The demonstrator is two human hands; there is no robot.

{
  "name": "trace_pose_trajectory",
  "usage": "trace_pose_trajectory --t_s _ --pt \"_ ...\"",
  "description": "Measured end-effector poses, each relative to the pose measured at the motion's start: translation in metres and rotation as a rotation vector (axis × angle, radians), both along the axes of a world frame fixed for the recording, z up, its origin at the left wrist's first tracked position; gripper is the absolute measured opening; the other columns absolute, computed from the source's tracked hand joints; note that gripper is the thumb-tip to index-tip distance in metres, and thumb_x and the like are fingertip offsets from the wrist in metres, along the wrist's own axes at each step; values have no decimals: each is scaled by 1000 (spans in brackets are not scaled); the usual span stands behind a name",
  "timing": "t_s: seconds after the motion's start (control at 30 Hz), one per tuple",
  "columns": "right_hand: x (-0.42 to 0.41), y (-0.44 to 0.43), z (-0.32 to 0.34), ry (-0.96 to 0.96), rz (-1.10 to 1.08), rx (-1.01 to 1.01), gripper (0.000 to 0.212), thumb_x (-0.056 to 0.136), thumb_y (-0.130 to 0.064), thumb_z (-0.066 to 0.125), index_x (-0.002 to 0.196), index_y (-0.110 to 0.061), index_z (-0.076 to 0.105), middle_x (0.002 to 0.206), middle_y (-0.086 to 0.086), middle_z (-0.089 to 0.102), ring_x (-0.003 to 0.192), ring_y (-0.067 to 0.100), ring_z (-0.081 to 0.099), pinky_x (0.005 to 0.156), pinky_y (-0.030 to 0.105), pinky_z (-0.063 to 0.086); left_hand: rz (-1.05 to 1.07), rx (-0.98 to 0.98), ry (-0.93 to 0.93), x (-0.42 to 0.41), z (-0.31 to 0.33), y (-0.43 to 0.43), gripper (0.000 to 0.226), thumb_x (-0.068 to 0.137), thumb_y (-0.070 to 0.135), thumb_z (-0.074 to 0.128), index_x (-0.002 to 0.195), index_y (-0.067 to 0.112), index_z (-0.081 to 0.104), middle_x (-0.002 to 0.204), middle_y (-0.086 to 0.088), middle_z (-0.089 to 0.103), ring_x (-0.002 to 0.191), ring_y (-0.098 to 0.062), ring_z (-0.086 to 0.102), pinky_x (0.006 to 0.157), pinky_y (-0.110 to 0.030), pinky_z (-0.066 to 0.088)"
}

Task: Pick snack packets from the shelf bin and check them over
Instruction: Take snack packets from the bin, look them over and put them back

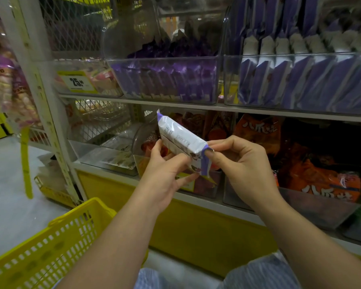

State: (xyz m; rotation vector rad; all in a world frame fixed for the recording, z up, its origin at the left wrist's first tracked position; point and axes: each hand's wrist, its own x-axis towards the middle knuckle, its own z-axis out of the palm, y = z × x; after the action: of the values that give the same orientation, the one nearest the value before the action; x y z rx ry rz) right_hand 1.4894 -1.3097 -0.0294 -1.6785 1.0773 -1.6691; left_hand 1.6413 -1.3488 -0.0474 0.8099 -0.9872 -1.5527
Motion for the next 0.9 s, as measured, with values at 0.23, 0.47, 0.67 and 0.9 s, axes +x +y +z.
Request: trace_pose_trajectory --t_s 0.23,0.47,0.67,0.9 --pt "2 1 -1 -7 71 56 11 80 2 70 73 -6 68 82 -7 75 82 8 72 74 24 59 48 48 52 4 0 -6 103 72 -10 71 150 35 23 124 -14 63 86 -24 74 67 -41 59" --pt "-3 0 2 -97 122 77 14 81 3 67 71 -6 63 83 -7 76 84 8 71 70 22 57 -14 86 177 14 1 -9 49 84 -2 56 131 10 54 89 -9 73 78 -27 72 66 -43 60" --pt "-7 0 3 -131 162 80 9 74 -10 66 73 -3 61 86 -9 76 87 6 71 66 18 55 -48 108 235 19 -1 -11 10 83 7 59 92 8 63 87 -7 68 85 -29 72 69 -47 60" --pt "-10 -2 0 -228 180 103 10 72 -21 68 72 -14 61 97 1 76 94 19 71 72 35 61 -85 -87 48 27 9 -2 39 78 27 70 117 21 64 96 2 73 95 -20 71 72 -42 58"
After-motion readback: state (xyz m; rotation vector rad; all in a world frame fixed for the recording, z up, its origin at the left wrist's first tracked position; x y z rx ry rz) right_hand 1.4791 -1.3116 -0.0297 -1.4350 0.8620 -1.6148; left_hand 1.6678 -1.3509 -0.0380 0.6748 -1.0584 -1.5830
